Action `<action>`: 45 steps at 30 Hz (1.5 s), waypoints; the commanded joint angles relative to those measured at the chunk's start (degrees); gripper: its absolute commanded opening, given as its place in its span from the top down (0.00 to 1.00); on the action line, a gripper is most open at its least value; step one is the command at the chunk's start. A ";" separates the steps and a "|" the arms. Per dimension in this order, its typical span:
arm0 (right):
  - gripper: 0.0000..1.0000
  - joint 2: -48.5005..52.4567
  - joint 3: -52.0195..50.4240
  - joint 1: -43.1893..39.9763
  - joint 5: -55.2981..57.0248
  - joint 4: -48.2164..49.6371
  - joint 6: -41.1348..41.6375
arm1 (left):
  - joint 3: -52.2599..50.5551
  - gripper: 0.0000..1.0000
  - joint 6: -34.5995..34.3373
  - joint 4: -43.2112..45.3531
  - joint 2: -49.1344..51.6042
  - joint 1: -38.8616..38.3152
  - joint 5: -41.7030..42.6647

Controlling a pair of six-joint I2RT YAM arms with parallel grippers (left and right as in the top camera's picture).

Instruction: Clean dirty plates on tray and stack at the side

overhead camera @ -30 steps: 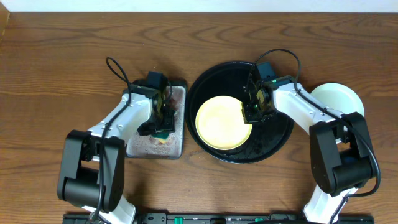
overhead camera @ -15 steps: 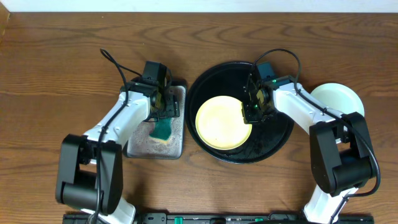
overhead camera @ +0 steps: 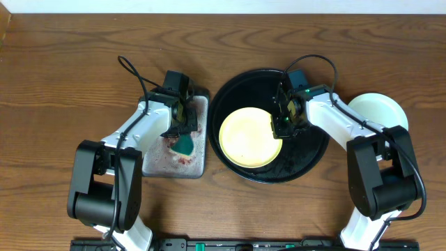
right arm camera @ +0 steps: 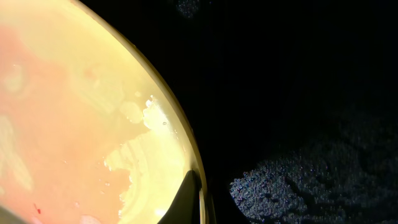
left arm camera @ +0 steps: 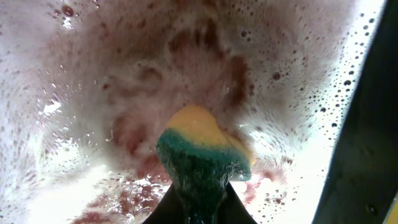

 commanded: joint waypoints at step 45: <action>0.99 -25.07 1.95 6.62 48.61 3.28 -15.89 | 1.09 0.23 -5.88 -12.44 -14.60 0.26 -2.01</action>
